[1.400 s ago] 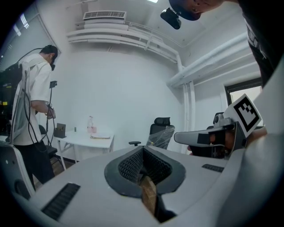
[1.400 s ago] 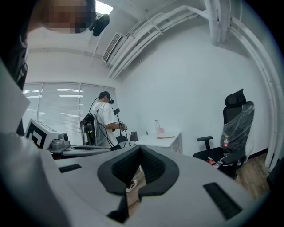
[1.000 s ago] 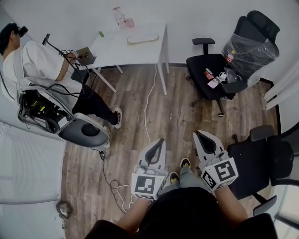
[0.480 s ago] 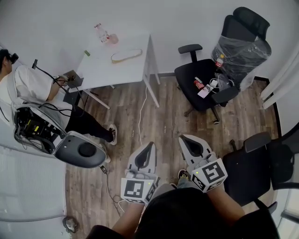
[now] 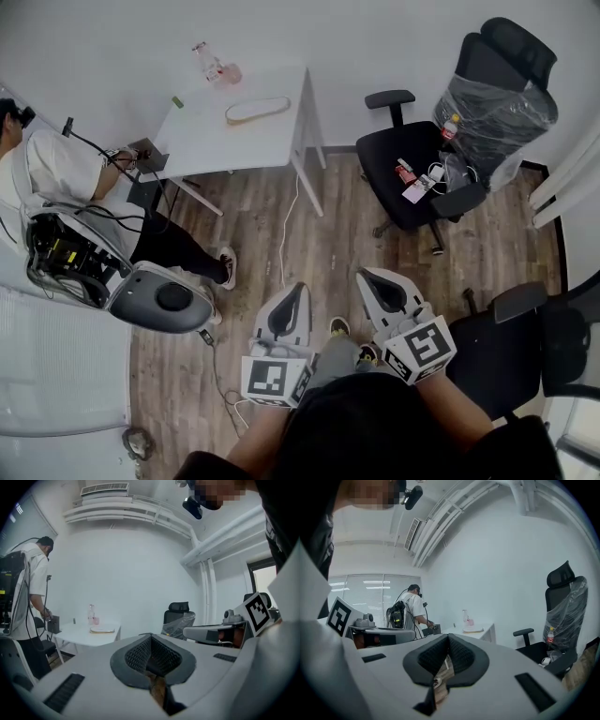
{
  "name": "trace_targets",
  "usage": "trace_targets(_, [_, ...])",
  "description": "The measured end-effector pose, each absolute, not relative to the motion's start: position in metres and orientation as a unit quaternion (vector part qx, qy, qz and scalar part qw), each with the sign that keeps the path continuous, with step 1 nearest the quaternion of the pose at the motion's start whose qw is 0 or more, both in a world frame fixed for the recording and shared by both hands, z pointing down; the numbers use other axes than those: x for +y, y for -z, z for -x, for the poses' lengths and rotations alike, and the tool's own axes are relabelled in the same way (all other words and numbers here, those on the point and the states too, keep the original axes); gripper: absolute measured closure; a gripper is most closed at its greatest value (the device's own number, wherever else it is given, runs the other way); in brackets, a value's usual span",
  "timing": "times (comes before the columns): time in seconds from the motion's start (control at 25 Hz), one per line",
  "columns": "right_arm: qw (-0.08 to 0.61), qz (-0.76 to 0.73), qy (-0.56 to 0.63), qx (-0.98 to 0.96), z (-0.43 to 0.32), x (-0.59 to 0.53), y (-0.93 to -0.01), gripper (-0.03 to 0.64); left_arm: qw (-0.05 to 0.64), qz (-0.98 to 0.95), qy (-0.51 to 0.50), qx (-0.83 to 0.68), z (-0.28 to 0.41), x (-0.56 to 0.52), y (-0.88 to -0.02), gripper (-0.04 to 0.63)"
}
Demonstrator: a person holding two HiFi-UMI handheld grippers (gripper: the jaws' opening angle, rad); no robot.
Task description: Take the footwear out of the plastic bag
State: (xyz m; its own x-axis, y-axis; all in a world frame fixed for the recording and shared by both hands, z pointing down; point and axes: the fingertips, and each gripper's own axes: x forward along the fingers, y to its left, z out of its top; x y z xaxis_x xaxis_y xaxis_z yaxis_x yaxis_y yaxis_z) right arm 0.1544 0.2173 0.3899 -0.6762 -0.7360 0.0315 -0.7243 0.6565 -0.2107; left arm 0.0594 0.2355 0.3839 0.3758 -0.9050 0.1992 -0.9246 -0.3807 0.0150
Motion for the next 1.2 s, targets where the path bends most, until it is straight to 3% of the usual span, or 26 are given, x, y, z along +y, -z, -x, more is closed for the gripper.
trace_targets(0.36, [0.016,0.409,0.126,0.904,-0.137,0.170,-0.404,0.600,0.083,-0.831,-0.095,-0.542,-0.044,0.192,-0.401,0.574])
trace_targets(1.2, [-0.009,0.429,0.102,0.897,-0.055,0.062,-0.395,0.600,0.077,-0.824,-0.054,-0.559,0.062,0.069,-0.398,0.574])
